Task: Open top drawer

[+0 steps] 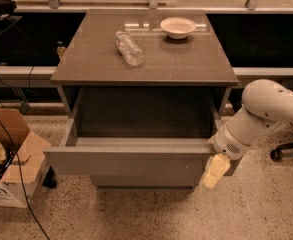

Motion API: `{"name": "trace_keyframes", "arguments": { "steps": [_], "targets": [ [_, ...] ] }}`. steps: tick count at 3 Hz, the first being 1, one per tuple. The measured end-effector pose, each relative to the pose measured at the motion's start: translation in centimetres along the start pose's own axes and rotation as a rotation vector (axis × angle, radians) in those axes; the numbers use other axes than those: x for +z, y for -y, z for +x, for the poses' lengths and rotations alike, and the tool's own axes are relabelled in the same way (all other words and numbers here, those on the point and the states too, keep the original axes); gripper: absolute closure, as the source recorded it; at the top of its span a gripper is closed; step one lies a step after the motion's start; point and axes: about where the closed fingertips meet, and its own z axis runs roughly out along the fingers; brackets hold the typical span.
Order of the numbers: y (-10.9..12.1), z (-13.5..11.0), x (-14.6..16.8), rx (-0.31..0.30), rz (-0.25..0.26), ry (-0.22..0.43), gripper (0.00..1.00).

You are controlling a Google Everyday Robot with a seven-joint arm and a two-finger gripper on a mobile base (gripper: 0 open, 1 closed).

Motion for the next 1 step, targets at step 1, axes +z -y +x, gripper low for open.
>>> {"name": "trace_keyframes", "arguments": {
  "steps": [1],
  "targets": [
    [-2.22, 0.87, 0.41, 0.053, -0.035, -0.002, 0.00]
  ]
}}
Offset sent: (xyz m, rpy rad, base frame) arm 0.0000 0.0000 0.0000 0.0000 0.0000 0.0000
